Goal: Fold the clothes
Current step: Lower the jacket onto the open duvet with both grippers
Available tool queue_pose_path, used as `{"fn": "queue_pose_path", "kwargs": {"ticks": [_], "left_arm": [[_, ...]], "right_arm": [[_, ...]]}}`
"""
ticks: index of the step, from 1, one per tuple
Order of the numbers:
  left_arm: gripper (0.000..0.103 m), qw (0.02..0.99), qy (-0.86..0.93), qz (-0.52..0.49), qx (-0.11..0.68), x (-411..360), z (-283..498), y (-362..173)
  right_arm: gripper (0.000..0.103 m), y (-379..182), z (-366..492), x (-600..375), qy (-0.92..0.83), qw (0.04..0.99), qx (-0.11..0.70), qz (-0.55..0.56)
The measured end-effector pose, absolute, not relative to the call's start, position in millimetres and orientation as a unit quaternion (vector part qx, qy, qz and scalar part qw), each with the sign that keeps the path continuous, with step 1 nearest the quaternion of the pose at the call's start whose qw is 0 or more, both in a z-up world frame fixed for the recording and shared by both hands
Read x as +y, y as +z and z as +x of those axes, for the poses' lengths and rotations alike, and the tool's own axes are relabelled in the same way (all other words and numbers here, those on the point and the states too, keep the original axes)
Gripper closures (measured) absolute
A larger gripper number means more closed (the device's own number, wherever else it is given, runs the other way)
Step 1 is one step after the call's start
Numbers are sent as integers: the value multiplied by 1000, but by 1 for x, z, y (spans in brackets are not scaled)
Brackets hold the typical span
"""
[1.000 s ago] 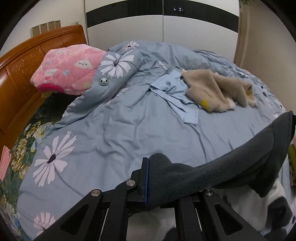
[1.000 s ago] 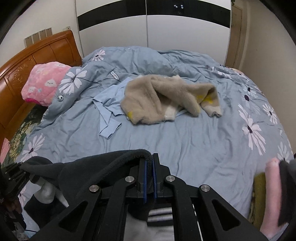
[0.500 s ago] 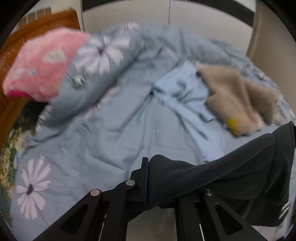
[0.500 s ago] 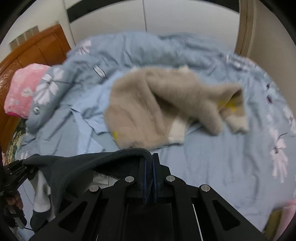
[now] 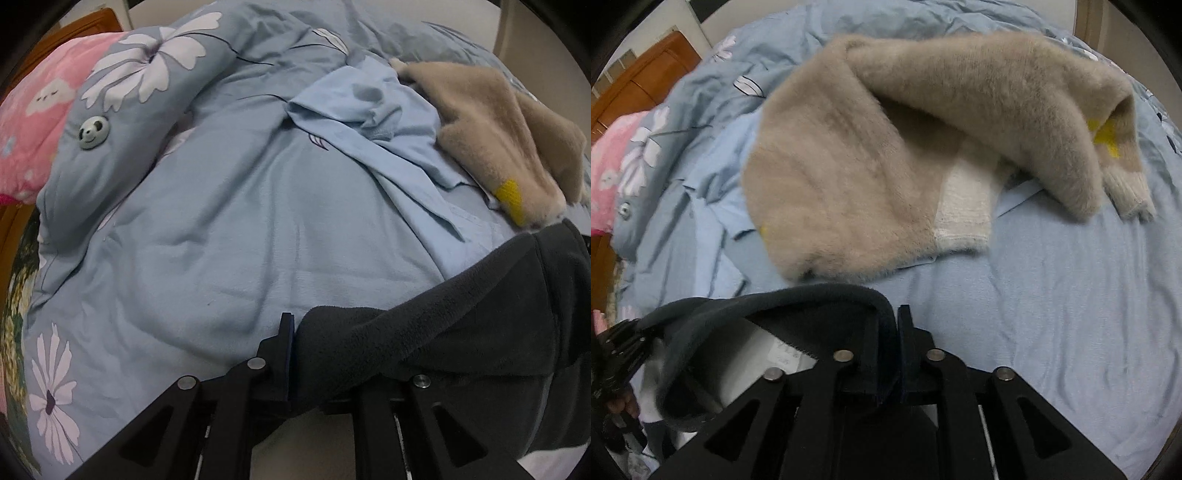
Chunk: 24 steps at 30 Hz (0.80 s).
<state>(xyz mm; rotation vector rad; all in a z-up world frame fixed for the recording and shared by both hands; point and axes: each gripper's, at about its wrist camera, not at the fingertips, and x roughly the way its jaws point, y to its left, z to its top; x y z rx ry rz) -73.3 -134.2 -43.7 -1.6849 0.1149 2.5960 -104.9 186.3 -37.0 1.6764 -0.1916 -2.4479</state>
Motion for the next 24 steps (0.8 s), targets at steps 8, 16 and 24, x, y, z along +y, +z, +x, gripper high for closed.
{"fn": "queue_pose_path", "kwargs": {"ticks": [8,16,24], "left_arm": [[48,60,851,-516,83,-144,-41,2],[42,72,839,-535,69,-154,-18,-16],[45,78,846,-527,24,-158,-29,-28]], "right_arm": [[47,34,-45,233,-861,109,-83,491],[47,-32,62,277,-815,66,-98,567],[45,-52,61,285,-812,59,-142,563]]}}
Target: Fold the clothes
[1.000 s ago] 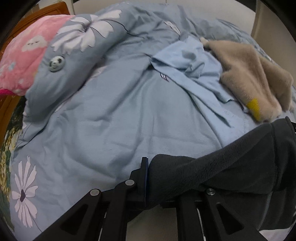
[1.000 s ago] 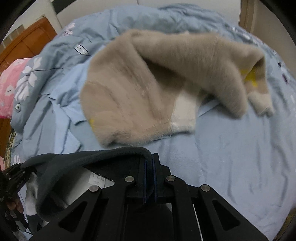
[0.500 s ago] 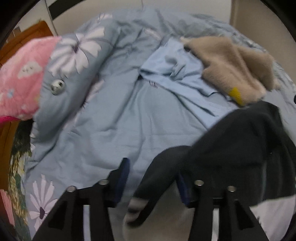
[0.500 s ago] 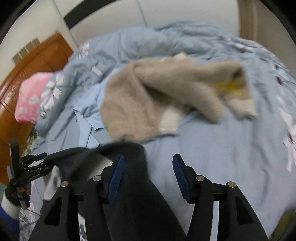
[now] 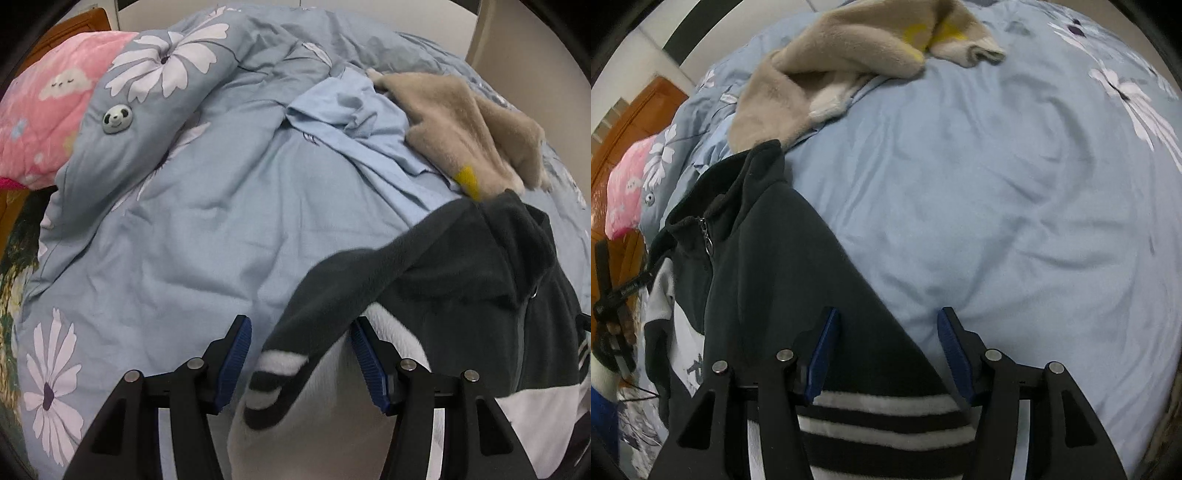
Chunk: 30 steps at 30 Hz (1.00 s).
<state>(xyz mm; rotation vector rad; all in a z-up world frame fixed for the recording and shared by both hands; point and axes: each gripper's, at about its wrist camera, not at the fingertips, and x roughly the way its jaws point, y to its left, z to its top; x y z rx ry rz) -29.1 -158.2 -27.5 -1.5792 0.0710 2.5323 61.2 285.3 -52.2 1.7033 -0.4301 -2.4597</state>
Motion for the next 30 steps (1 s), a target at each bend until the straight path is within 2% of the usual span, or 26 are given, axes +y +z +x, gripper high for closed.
{"fn": "queue_pose_path", "kwargs": {"ticks": [1,3,5,9,11,15,16,20,25,27,30], "left_arm": [[49,83,845,-527,27,-157,-30,-28],[64,95,844,-526,39,-153,-29,-28],[73,102,846,-521,51,-151,-26,-28],[83,106,848,-518,37,-156,-25,-28],[86,103,851,-514,21,-161,-24,-25],[96,90,866,-492,-7,-173,-22,-11],[96,89,870,-485,-17,-177,-23,-5],[96,94,883,-459,-29,-183,-30,21],[96,82,895,-437,-28,-192,-45,38],[96,53,889,-455,-14,-201,-60,24],[96,27,866,-500,-7,-211,-79,-8]], "right_arm": [[45,-51,61,283,-814,60,-133,563],[47,-50,65,280,-817,66,-124,560],[63,-47,70,280,-813,86,-135,560],[73,-47,71,273,-807,93,-125,569],[92,-44,71,269,-806,89,-122,573],[96,-20,67,266,-825,71,-84,554],[98,-11,63,270,-833,65,-76,545],[98,34,26,277,-858,67,-64,505],[98,79,-15,260,-891,62,3,449],[98,68,-38,264,-893,25,24,450],[98,25,-69,275,-867,17,-20,498]]}}
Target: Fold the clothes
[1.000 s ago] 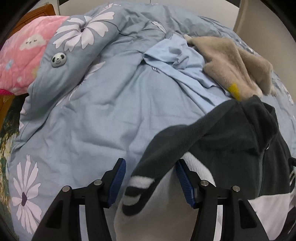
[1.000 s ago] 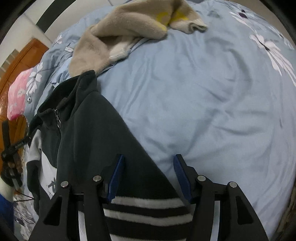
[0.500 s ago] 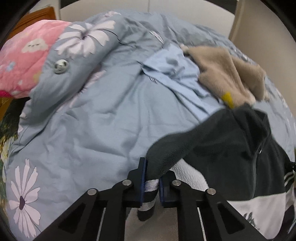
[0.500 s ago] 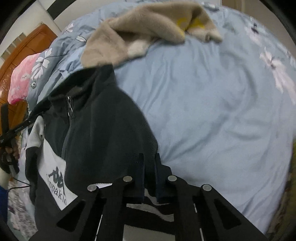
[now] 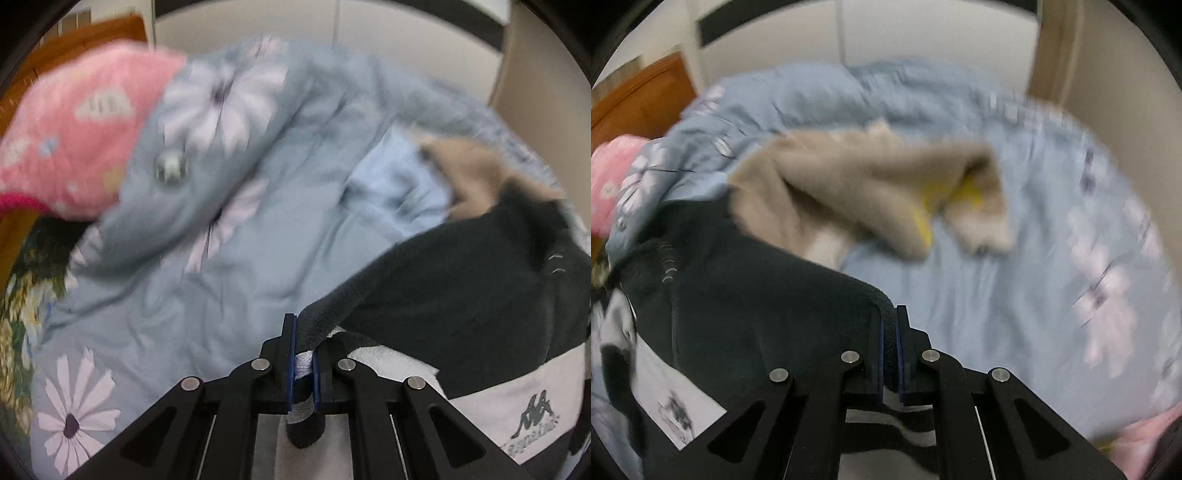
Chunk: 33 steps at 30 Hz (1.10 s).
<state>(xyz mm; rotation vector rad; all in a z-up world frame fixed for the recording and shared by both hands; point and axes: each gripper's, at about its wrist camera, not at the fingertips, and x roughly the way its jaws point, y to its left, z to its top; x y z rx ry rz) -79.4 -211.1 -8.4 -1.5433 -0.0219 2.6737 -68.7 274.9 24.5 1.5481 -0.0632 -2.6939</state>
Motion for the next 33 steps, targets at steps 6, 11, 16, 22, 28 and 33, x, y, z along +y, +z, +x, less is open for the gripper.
{"fn": "queue_pose_path", "kwargs": {"ticks": [6,11,16,22,28,33], "left_arm": [[95,27,856,-516,3,-206,-92,-26],[89,44,857,-513,-26,-213,-82,-16],[62,44,864,-494,-86,-234,-33,0],[57,42,827,-540,-151,-256,42,-41],[60,55,796,-550,-247,-259,92,-72],[92,60,799,-553,-226,-239,98,-65]], "right_arm": [[98,-22,-79,276,-844,7,-25,536],[97,-29,-79,274,-840,9,-15,542],[59,1,-49,274,-866,4,1,500],[52,28,36,283,-883,7,-55,466],[52,8,112,285,-855,-12,-72,514],[52,4,148,288,-843,-24,-104,527]]}}
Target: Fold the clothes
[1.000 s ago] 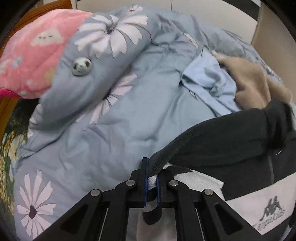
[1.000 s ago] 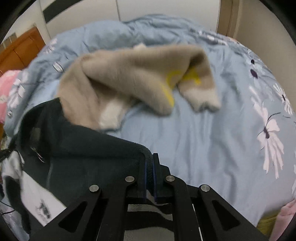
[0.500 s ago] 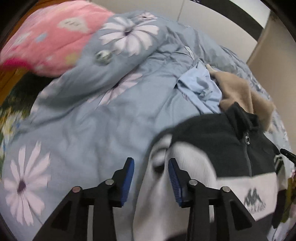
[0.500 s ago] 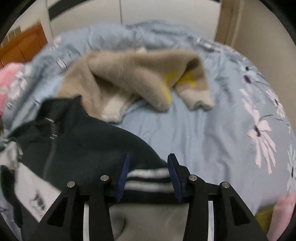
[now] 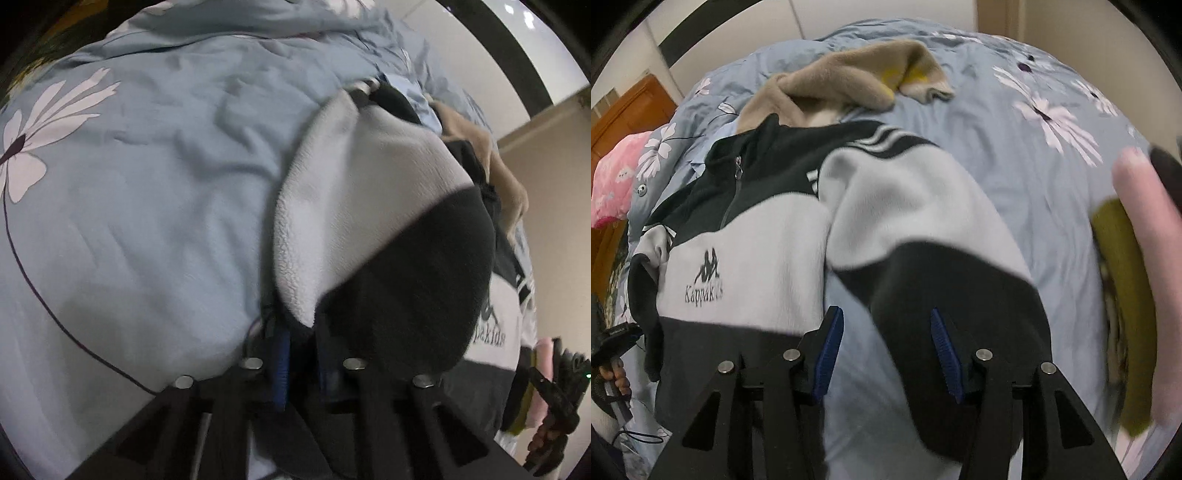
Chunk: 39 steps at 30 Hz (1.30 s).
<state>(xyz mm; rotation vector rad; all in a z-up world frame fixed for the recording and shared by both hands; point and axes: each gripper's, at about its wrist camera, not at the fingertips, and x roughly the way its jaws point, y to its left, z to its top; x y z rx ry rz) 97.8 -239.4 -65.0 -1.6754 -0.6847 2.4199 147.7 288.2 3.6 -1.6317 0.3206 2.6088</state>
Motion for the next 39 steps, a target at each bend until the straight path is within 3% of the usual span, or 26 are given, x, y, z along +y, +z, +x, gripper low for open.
{"fn": "queue_pose_path", "kwargs": {"ticks": [4,9,14,19,23,26,30,35,39], "left_arm": [[93,28,829,-533,-167,-250,90,-35],[93,-87,861,-500,-39,-309,58,9],[93,-138,855,-498,-34,-355,19,5],[93,-151,840,-522,5,-345,-5,-13],[88,-124,850,-510,-38,-353,6,-8],[73,-111,857,-501,-55,-346,34,0],[72,-65,861,-492,-107,-326,88,2],[67,78,824,-533,-173,-258,156,-41],[63,128,783,-572,-208,-219,185,-76]], "right_arm": [[52,8,158,287,840,26,112,-530],[52,10,162,290,841,32,94,-531],[52,4,160,286,835,36,91,-541],[52,6,159,277,834,27,76,-546],[52,11,165,272,836,19,72,-544],[52,12,174,266,835,8,72,-546],[52,6,189,257,823,-22,86,-560],[52,-23,216,254,780,-77,166,-598],[49,-49,236,253,742,-97,218,-626]]}}
